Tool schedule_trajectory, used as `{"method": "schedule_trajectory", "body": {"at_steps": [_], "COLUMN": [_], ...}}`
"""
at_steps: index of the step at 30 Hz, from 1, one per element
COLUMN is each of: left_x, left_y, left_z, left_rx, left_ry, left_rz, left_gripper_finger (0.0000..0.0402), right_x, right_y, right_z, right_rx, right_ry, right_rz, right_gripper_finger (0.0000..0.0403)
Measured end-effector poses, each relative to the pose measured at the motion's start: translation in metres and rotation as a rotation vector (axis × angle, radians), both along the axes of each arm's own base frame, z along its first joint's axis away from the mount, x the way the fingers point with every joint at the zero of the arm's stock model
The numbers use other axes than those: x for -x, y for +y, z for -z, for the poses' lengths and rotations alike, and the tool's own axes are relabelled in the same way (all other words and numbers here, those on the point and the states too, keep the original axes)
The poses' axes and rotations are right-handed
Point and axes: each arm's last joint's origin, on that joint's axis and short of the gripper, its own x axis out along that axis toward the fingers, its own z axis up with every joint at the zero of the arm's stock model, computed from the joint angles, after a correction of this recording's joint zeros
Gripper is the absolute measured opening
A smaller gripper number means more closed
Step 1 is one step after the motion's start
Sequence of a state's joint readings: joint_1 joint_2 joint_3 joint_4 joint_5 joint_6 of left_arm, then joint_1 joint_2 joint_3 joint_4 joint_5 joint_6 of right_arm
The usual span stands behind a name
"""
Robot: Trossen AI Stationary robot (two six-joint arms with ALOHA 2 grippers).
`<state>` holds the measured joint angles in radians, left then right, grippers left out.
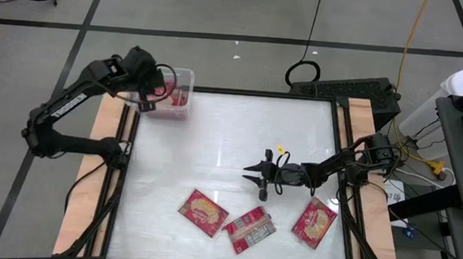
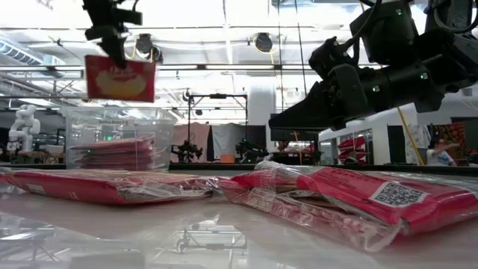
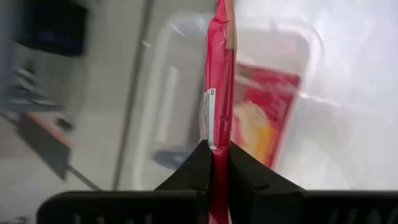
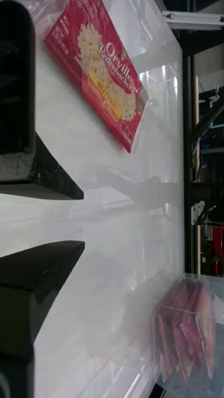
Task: Sort popcorn bags into baskets
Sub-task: Put the red popcorn bag into the transparent container
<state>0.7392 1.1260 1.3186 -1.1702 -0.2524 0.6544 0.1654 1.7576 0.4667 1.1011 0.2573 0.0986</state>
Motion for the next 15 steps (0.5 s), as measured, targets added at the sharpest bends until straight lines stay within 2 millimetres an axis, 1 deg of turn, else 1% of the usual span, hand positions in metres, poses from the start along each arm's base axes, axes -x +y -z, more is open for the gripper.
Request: {"method": "schedule_trajectory", "body": {"at_steps": [4, 9, 15], "left_x": [-0.003, -0.008, -0.01], "left_y": [0.01, 0.025, 0.038], "left_z": [0.012, 0.024, 0.04], "left_rx": [0.086, 0.182, 0.278], "left_ry": [0.06, 0.067, 0.136], "left_rz": [-0.017, -0.039, -0.092], "left_gripper_finger": [0.0022, 0.0039, 0.0044], "right_x": [0.0, 0.001, 0.001], "right_y": [0.0, 0.0, 0.0], "right_z": [0.001, 0.002, 0.003], "right_rx": [-0.017, -0.027, -0.04], "right_ry": [0.007, 0.02, 0.024], "right_rz": [0.005, 0.008, 0.012], "right_gripper_finger": [0.0111, 0.0111, 0.0111]}}
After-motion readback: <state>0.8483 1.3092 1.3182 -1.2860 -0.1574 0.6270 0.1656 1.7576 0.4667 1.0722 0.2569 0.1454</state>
